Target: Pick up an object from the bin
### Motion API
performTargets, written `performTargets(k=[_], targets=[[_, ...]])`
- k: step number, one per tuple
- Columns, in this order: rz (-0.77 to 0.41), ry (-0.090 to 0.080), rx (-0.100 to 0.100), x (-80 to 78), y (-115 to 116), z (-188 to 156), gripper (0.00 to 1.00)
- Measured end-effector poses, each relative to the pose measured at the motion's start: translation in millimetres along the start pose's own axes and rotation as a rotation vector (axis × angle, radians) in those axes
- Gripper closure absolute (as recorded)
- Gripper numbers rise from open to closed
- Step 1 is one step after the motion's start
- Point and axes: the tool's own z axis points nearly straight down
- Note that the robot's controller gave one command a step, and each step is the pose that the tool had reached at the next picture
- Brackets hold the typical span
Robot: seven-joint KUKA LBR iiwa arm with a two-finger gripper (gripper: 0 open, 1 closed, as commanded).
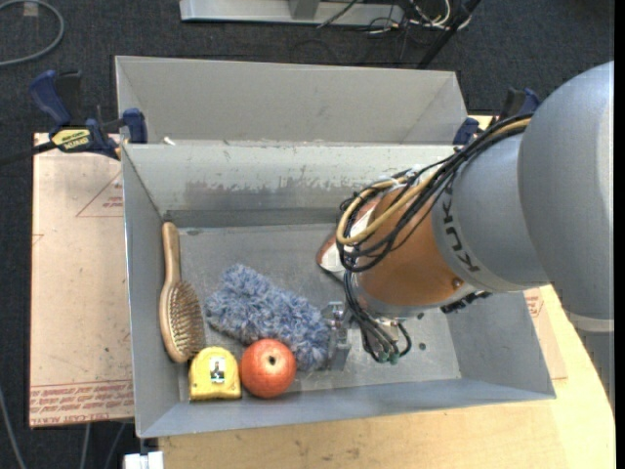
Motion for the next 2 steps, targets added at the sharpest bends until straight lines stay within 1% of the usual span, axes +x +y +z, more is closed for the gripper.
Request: performTargets(k=[1, 2], targets=[[-0.018, 0.009, 0.001, 5.9, -0.8, -43.0, 1.0], [0.041, -0.004, -0.001, 1.6, 2.0, -84.4, 0.0]])
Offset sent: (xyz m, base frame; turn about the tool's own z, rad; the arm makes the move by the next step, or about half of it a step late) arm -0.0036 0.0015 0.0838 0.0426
